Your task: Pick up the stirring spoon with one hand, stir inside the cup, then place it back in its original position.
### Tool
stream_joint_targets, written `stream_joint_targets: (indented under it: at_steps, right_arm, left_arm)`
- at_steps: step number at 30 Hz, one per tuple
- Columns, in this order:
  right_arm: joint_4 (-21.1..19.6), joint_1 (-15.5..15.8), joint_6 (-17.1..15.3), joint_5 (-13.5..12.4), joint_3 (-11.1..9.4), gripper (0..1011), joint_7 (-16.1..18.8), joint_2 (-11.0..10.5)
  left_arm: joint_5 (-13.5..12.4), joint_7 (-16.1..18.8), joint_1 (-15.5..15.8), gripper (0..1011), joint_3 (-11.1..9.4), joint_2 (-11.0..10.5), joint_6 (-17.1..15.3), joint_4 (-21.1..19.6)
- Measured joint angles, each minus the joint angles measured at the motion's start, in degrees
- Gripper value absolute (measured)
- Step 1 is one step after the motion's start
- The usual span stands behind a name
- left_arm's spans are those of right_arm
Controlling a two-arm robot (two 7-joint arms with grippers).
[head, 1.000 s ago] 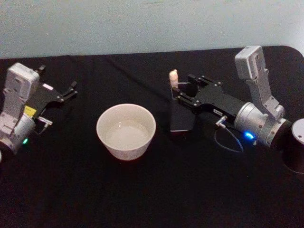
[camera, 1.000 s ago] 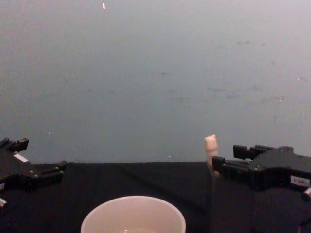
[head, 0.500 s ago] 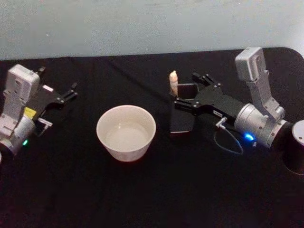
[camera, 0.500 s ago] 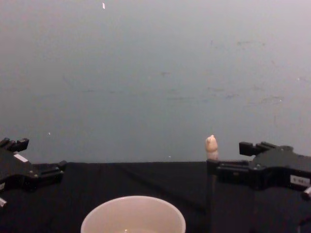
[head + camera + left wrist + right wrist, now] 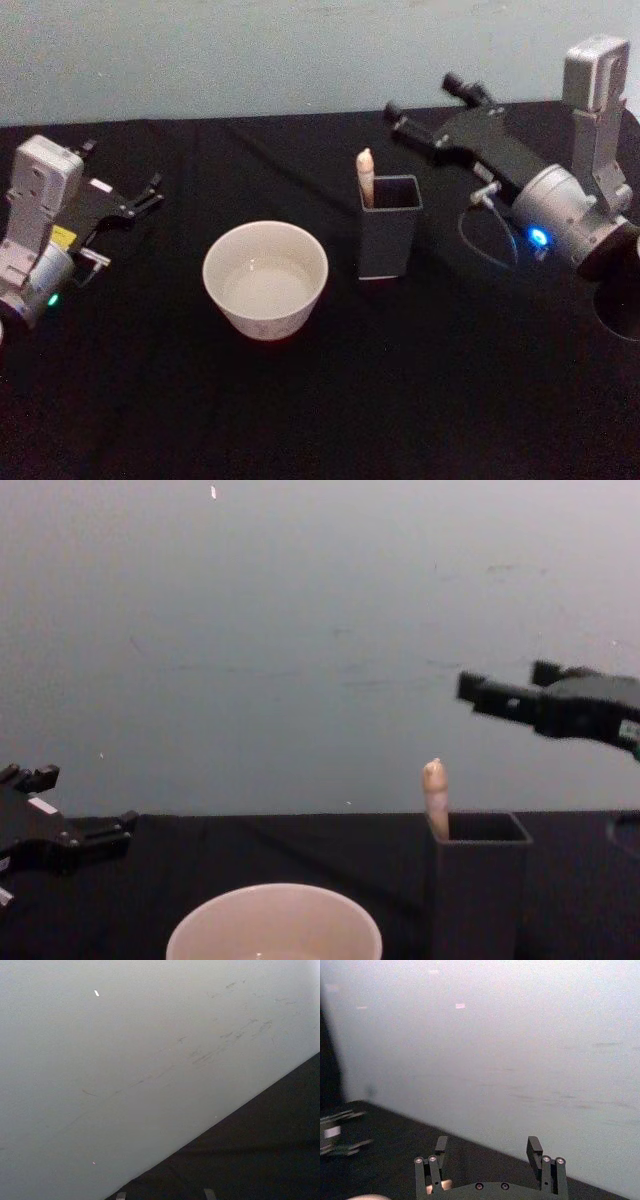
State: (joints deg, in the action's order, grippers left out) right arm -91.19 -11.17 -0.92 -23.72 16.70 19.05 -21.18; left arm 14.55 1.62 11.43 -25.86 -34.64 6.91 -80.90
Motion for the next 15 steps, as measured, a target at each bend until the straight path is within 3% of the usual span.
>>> stream_joint_targets:
  at_steps: [2, 6, 15]
  right_arm:
    - [1.57, -0.53, 0.42, 1.84, -1.23, 1002, -4.23, 1.80]
    - [4.58, -1.17, 0.48, 4.99, -1.99, 1002, -8.73, 3.41]
    - [9.49, -1.51, -1.68, 9.58, -0.80, 1002, -10.14, 3.79]
  left_arm:
    - [0.00, 0.00, 0.00, 1001, 0.00, 0.00, 0.00, 0.00]
    - [0.00, 0.00, 0.00, 1001, 0.00, 0.00, 0.00, 0.00]
    - [0.00, 0.00, 0.00, 1001, 0.00, 0.00, 0.00, 0.00]
